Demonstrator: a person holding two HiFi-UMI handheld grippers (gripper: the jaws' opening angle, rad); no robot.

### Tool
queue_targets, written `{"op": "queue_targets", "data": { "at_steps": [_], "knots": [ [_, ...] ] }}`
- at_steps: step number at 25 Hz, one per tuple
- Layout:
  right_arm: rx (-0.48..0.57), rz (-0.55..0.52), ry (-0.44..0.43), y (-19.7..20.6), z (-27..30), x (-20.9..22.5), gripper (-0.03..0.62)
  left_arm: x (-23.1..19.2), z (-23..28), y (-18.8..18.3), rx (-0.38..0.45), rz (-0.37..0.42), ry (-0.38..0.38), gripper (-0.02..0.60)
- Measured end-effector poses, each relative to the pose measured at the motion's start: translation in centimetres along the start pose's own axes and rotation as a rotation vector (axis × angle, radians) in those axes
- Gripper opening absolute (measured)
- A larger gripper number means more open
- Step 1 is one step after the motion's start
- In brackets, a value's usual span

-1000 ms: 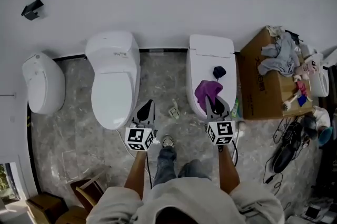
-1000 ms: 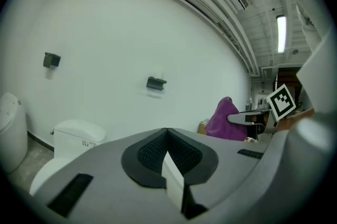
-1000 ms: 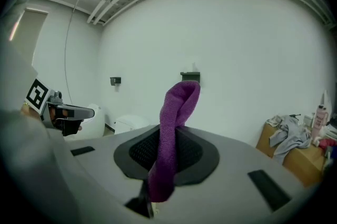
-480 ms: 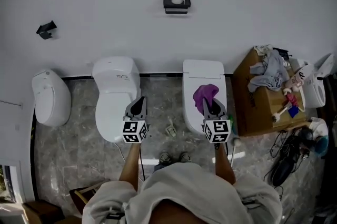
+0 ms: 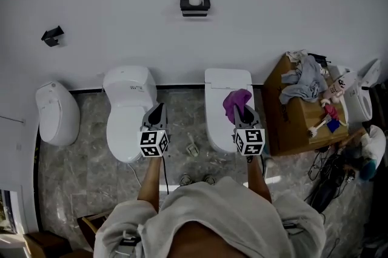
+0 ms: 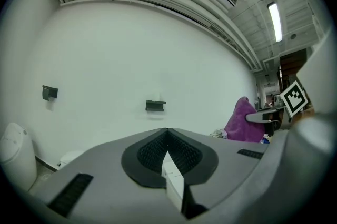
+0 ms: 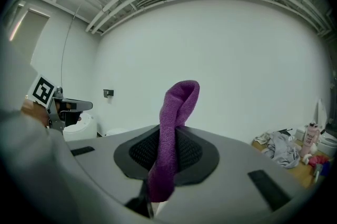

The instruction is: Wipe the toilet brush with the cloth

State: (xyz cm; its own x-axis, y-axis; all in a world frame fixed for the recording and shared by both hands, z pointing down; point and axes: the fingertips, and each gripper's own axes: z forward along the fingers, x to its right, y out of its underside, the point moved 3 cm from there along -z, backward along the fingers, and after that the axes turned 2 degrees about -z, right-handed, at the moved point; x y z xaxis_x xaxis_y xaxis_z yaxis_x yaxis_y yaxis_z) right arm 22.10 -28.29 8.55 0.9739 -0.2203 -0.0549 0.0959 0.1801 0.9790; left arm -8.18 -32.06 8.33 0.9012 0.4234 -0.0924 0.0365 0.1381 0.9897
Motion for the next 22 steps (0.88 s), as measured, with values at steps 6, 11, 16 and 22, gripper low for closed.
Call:
{"op": "queue_targets", "data": {
  "at_steps": [6,11,16,22],
  "knots": [
    [-0.005,0.011,0.009,0.47,-0.23,0.24,0.074,0.23,-0.06,0.18,-0.010,0.012,0.003,0.018],
    [-0.010,0.015,0.010,0.77,-0.47,0.49,0.074,0.71,-0.08,-0.10,-0.006,0.019,0.004,0.018],
    [-0.012,0.016,0.005,1.08,-0.49,0.19,0.074,0.80,-0.19,0.18,-0.001,0.011,0.006,0.018],
    [-0.019,0.011,-0.004,0.91,-0.12,-0.12,0.074,0.88,0.00,-0.22,0.002,0.012,0.006,0.018]
  ]
}}
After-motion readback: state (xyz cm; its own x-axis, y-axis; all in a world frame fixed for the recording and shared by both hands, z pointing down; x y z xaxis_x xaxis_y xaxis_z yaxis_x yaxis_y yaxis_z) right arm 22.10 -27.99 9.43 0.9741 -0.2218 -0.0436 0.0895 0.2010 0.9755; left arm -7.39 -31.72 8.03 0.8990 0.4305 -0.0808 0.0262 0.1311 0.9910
